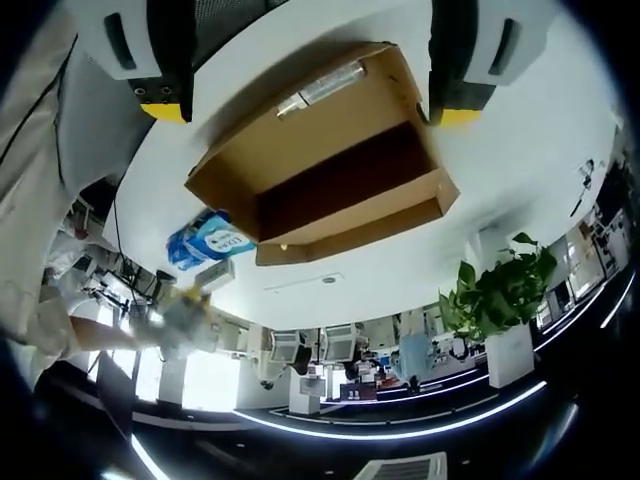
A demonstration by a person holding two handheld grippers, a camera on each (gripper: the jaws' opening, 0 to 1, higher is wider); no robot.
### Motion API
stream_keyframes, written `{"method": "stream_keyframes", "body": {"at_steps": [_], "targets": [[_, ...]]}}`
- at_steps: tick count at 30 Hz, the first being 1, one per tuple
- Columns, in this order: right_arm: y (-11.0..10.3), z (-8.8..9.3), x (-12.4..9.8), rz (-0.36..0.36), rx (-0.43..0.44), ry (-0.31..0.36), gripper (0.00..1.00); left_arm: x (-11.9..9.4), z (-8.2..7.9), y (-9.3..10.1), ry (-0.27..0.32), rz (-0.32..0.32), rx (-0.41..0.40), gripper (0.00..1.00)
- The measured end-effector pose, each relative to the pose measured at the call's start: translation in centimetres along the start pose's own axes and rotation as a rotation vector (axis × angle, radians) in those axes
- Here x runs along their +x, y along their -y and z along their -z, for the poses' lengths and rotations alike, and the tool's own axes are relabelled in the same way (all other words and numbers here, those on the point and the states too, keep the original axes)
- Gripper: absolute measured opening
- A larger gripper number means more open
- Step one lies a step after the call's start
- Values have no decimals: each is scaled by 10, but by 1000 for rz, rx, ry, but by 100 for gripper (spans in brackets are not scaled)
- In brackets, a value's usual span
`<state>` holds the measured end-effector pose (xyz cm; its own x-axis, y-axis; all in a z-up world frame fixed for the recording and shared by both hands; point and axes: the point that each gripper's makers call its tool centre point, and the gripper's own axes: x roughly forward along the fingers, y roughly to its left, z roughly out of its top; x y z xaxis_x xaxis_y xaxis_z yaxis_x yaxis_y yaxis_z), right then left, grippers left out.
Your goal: Operate the shoe box by opening the lid, removing the specified soft item, and placing it in the target area until the item is outside and the box remains undamaged.
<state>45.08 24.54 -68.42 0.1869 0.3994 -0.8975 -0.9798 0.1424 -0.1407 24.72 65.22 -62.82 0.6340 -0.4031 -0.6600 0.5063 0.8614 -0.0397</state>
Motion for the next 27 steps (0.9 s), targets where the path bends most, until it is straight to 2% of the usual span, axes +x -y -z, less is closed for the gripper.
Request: {"method": "stream_keyframes", "body": {"at_steps": [10,17,27], "targets": [[6,19,14,-8,-25,-52,15,7,0,-1,-25,9,9,100],[12,40,17,-9,-32,-92,15,10,0,0,-34,13,13,100],[18,59,22,-15,-43,-141,16,12,1,2,-51,21,23,100]]}}
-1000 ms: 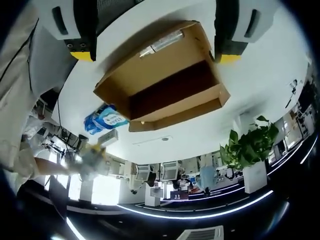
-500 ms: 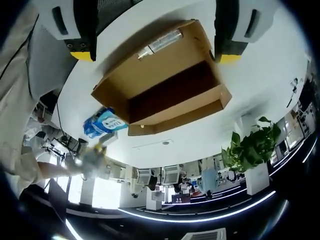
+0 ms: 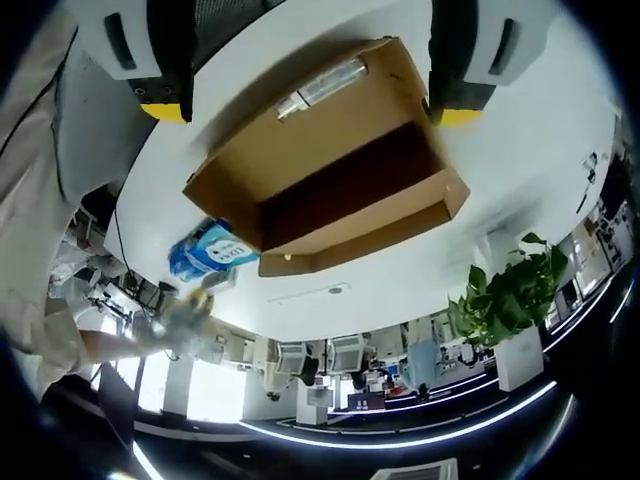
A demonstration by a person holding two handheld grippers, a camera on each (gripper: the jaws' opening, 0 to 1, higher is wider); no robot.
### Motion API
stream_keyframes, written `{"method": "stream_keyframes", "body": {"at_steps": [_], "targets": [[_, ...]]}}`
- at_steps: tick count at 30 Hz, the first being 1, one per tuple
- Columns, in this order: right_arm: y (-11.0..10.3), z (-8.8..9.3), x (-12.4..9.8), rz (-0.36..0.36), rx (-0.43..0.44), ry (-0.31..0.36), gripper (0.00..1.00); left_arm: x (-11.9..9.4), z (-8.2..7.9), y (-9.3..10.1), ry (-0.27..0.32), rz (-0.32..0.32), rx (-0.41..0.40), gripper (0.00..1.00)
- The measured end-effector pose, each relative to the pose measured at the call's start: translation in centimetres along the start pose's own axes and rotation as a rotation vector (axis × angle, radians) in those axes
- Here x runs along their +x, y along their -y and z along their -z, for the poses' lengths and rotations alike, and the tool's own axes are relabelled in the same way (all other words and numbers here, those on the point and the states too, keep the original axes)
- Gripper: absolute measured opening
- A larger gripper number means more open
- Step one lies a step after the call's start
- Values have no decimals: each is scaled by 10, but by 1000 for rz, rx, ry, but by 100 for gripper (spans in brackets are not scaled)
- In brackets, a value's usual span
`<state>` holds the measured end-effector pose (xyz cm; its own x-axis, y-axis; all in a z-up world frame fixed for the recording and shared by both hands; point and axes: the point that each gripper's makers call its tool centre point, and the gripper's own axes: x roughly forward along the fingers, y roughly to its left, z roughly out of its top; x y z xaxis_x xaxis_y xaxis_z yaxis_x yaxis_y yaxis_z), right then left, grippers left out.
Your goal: Operate the shoe box by opening the lid, removing the specified soft item, and placing it in the target area until the item is outside and the box remains undamaged.
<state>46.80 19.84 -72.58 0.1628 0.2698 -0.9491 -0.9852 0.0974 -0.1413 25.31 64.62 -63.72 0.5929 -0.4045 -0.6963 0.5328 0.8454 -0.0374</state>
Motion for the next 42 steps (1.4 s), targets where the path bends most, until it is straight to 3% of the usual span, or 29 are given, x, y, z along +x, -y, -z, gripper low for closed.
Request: {"method": "stream_keyframes", "body": {"at_steps": [17,32,42], "targets": [[2,27,10,6,-79,-98,16,-3,3,-1,2,-10,-9,100],[1,31,8,6,-120,-115,16,-3,4,1,0,-6,0,100],[9,31,10,48,-139,-143,16,-3,8,0,-7,-9,-1,100]]}}
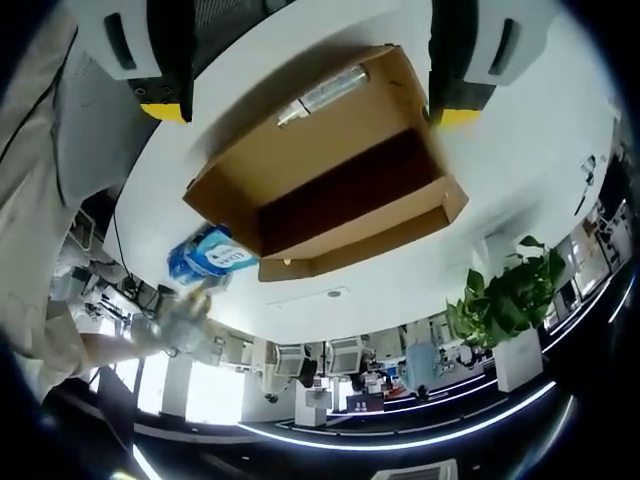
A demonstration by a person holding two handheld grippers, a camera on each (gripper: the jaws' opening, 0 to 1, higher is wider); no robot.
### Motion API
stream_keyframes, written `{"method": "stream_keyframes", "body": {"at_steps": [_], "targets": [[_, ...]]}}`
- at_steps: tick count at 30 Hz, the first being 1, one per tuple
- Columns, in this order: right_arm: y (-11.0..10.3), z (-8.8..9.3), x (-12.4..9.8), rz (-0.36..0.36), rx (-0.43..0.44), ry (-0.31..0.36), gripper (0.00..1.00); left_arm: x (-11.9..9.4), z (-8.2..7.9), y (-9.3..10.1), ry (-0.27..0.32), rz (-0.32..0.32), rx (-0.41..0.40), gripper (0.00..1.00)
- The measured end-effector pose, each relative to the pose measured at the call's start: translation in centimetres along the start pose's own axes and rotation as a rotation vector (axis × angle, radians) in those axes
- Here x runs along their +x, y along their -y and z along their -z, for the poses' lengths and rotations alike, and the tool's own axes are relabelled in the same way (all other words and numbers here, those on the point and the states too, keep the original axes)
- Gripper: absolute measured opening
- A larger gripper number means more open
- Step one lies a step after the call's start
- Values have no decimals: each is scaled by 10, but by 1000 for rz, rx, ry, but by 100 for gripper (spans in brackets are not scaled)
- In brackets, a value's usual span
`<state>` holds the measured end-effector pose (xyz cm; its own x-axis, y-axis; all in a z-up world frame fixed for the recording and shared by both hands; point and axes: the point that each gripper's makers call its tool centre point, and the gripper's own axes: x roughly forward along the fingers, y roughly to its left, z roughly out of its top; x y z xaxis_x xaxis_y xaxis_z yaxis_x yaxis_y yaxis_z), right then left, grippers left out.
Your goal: Operate the shoe box by opening the lid, removing the specified soft item, and placing it in the target area until the item is outside and the box remains undamaged.
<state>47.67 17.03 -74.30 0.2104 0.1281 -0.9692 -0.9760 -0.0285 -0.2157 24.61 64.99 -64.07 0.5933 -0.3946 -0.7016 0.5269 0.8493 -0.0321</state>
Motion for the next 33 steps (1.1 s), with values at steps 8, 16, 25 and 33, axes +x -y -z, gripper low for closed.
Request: {"method": "stream_keyframes", "body": {"at_steps": [8,16,25,33], "targets": [[4,-1,-1,26,3,-7,18,-1,2,0,1,-3,-2,100],[7,-6,-4,50,25,10,24,-2,2,-1,3,-7,-6,100],[16,-13,-22,112,141,73,36,-4,-2,-5,13,-6,10,100],[12,-23,-46,152,290,165,49,-3,-12,-9,39,-3,9,97]]}}
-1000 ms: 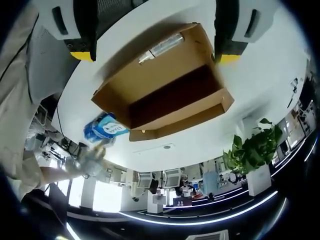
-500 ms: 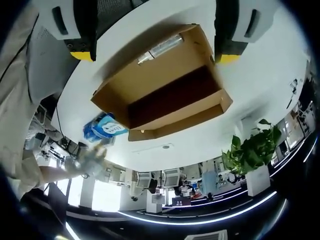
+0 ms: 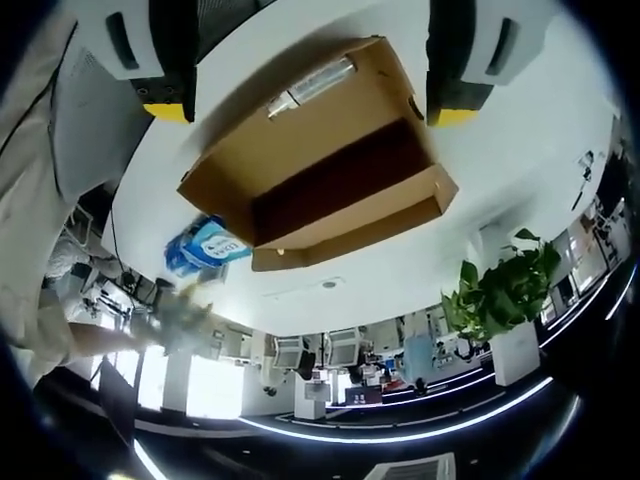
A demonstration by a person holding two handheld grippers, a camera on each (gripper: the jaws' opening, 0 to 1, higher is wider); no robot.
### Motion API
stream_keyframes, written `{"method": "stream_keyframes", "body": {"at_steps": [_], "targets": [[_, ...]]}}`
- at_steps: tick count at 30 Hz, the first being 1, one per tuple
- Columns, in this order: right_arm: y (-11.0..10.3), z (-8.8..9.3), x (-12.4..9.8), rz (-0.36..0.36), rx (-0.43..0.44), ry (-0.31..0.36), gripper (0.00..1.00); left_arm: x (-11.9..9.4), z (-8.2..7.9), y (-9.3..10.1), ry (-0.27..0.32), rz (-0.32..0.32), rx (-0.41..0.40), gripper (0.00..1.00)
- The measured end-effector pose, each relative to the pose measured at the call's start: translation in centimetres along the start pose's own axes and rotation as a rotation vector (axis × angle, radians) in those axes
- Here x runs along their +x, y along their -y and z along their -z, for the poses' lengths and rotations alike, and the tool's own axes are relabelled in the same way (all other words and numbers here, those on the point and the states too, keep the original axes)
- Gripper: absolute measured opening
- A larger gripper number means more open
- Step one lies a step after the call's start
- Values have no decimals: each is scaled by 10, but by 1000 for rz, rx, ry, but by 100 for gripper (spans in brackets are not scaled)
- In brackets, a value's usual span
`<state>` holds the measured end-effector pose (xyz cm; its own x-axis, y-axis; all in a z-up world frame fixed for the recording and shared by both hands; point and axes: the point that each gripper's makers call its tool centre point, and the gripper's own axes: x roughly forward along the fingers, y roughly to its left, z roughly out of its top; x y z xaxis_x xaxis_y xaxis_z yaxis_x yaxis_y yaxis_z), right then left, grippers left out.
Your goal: Operate the shoe box by opening the lid, removing the specified soft item, and placing it in the target area until the item is outside and the box remains undamaged.
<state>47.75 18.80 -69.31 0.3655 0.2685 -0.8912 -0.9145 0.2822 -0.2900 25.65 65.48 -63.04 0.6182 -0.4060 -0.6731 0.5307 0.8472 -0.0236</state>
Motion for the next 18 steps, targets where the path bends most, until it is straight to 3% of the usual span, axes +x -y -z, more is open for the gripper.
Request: {"method": "stream_keyframes", "body": {"at_steps": [9,18], "targets": [[-14,-23,-30,24,189,136,61,7,-2,-9,-1,24,23,90],[-44,-33,-54,38,234,194,71,18,-1,-14,-34,73,67,87]]}}
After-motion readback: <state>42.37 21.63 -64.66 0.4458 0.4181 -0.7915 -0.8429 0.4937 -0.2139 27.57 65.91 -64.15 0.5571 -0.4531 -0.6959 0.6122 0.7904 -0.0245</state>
